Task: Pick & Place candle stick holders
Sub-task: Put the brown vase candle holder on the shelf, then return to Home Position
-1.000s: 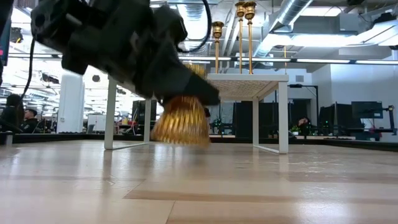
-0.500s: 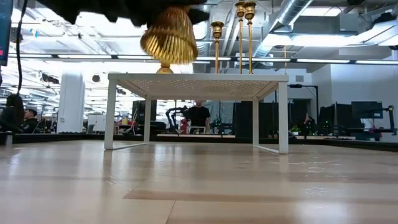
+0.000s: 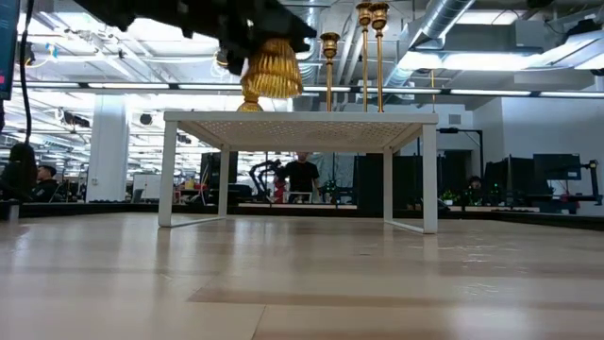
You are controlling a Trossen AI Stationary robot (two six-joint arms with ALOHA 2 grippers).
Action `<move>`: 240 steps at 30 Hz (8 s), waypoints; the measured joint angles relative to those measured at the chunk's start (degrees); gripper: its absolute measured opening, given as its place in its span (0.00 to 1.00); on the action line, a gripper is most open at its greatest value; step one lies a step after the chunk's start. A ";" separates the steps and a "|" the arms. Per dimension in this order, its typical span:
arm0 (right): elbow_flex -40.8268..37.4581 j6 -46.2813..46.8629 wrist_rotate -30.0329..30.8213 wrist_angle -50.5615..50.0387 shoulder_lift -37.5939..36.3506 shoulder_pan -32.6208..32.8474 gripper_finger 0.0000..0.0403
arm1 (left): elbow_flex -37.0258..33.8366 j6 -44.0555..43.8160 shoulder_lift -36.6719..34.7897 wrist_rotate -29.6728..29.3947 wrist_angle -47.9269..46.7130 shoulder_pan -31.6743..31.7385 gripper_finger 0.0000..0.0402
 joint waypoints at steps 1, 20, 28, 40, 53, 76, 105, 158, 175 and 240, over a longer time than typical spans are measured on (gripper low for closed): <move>0.00 0.00 0.00 0.00 0.00 0.00 0.00 | 0.00 -0.19 0.06 -0.02 -0.28 0.79 0.31; 0.00 -0.02 0.00 -0.01 0.00 0.01 0.00 | 0.05 -4.90 4.65 0.20 1.80 8.29 0.39; 0.00 -0.02 -0.02 -0.02 0.00 0.02 0.00 | 0.09 -7.88 6.10 0.17 1.84 9.47 0.43; 0.00 -0.01 -0.02 -0.04 0.00 0.00 0.00 | 0.07 -8.41 5.77 0.37 1.47 8.29 0.44; 0.00 -0.02 -0.02 -0.04 0.00 0.01 0.00 | -0.02 -7.18 5.77 0.34 1.80 8.30 0.46; 0.00 -0.02 -0.06 -0.04 0.00 0.00 0.00 | -0.02 -5.29 5.77 0.26 1.98 8.30 0.67; 0.00 -0.01 -0.09 -0.07 0.00 0.00 0.00 | -0.03 -2.52 2.82 1.86 5.04 8.32 0.70; 0.00 0.48 -0.24 -0.22 0.00 0.00 0.00 | -2.32 15.08 -9.55 11.80 2.74 -17.54 0.70; 0.00 0.46 -0.24 -0.24 0.00 0.02 0.00 | -2.32 15.08 -9.55 11.85 3.02 -17.54 0.70; -0.02 0.48 -0.22 -1.35 0.00 0.00 0.00 | -2.30 4.87 -40.79 17.81 -30.80 -8.79 0.01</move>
